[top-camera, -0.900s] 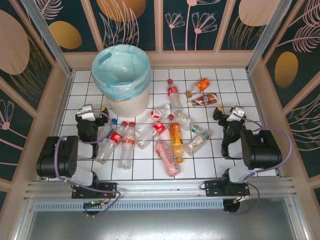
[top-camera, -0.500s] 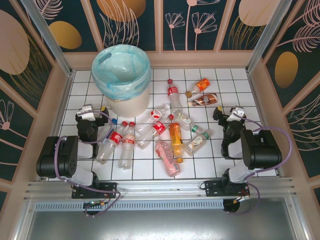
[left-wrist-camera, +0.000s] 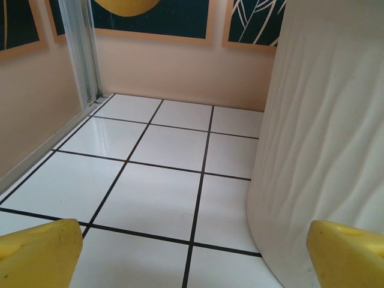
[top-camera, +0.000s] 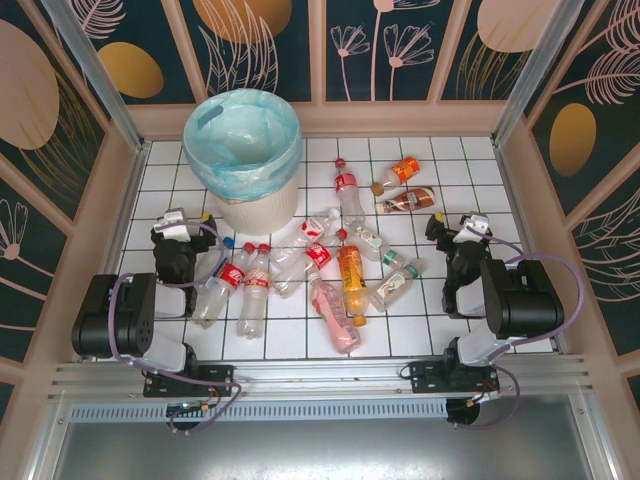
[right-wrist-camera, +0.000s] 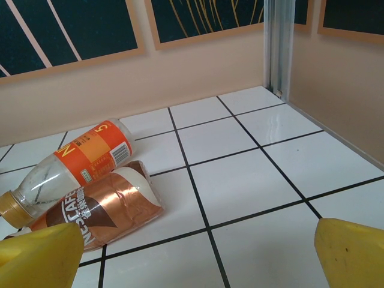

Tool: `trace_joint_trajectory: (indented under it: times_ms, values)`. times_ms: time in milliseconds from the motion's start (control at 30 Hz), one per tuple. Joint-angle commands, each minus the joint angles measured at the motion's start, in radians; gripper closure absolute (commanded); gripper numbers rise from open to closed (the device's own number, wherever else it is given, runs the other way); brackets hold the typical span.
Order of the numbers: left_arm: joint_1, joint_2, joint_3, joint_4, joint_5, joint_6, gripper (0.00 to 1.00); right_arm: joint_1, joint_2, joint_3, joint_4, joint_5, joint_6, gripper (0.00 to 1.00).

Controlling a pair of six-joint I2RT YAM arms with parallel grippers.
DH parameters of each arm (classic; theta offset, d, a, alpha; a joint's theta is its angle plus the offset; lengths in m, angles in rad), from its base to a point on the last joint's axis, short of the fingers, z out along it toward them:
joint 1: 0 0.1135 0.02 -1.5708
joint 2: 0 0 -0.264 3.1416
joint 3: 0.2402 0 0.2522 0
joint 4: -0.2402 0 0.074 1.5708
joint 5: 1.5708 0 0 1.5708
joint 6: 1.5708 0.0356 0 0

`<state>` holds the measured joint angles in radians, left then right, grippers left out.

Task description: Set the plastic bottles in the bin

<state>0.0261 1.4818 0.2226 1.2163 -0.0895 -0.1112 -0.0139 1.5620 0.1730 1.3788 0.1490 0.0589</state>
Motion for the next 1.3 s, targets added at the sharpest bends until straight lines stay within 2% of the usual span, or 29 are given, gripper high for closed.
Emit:
trace_joint_trajectory:
  times_ms: [0, 67, 133, 233, 333, 467, 567, 667, 733, 1000, 1167, 1267]
  values:
    - [-0.002, -0.119, 0.029, -0.106, -0.012, 0.0, 0.07, -0.007, -0.043, -0.026, 0.047, -0.014, -0.005, 0.02]
    - [-0.002, -0.214, 0.013, -0.158, -0.026, -0.008, 0.07, 0.014, -0.089, -0.042, 0.039, 0.006, -0.025, 0.04]
    - [-0.002, -0.304, -0.01, -0.19, -0.064, -0.026, 0.07, 0.035, -0.178, -0.026, -0.058, 0.043, -0.043, 0.04]
    - [-0.002, -0.439, -0.005, -0.316, -0.123, -0.075, 0.08, 0.051, -0.334, 0.049, -0.316, 0.063, -0.021, 0.05]
    - [-0.002, -0.565, 0.026, -0.469, -0.136, -0.131, 0.12, 0.058, -0.462, 0.165, -0.619, -0.044, 0.024, 0.08]
    - [-0.002, -0.71, 0.115, -0.697, -0.088, -0.182, 0.16, 0.087, -0.532, 0.341, -1.023, -0.125, 0.174, 0.12]
    - [-0.003, -0.786, 0.199, -0.849, 0.001, -0.177, 0.21, 0.098, -0.538, 0.437, -1.293, -0.187, 0.289, 0.19]
    - [-0.004, -0.831, 0.309, -0.989, 0.114, -0.132, 0.24, 0.101, -0.547, 0.493, -1.517, -0.21, 0.376, 0.19]
    - [-0.007, -0.829, 0.401, -1.089, 0.198, -0.083, 0.25, 0.101, -0.566, 0.5, -1.608, -0.26, 0.4, 0.2]
    - [-0.018, -0.759, 0.722, -1.384, 0.273, 0.097, 0.28, 0.101, -0.563, 0.58, -1.826, -0.411, 0.411, 0.29]
    - [-0.037, -0.707, 0.849, -1.487, 0.345, 0.114, 0.29, 0.137, -0.542, 0.646, -1.872, -0.455, 0.391, 0.37]
    - [-0.096, -0.661, 0.9, -1.555, 0.35, 0.12, 0.3, 0.181, -0.512, 0.692, -1.887, -0.443, 0.387, 0.38]
